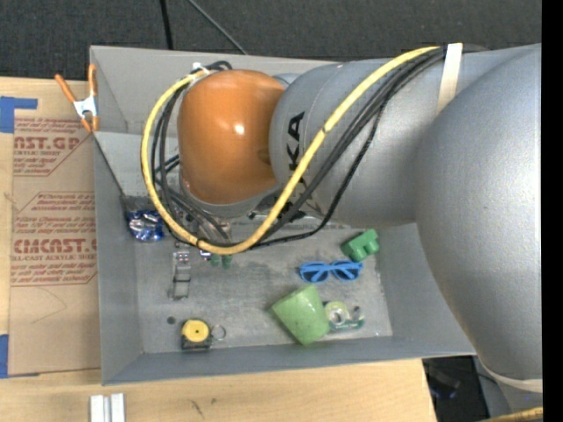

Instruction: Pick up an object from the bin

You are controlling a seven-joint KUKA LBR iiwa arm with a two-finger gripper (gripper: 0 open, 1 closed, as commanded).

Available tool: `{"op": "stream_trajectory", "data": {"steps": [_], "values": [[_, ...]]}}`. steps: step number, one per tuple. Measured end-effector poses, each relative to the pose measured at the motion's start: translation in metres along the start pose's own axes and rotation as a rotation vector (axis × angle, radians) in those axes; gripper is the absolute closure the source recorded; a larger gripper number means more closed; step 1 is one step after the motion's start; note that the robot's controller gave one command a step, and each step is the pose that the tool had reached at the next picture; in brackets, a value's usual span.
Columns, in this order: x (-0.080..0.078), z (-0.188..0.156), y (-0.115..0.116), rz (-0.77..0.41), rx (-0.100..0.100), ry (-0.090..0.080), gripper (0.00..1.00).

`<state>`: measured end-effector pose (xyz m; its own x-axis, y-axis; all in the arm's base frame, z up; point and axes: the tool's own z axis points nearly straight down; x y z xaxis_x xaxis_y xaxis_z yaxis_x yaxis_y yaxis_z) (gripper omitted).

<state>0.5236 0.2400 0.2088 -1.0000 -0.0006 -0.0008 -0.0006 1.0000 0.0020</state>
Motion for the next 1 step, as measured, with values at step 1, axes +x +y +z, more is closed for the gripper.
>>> {"op": "stream_trajectory", "data": {"steps": [1], "values": [[0.0408, 0.0651, -0.0901, -0.005, 0.008, 0.009, 0.00]]}}
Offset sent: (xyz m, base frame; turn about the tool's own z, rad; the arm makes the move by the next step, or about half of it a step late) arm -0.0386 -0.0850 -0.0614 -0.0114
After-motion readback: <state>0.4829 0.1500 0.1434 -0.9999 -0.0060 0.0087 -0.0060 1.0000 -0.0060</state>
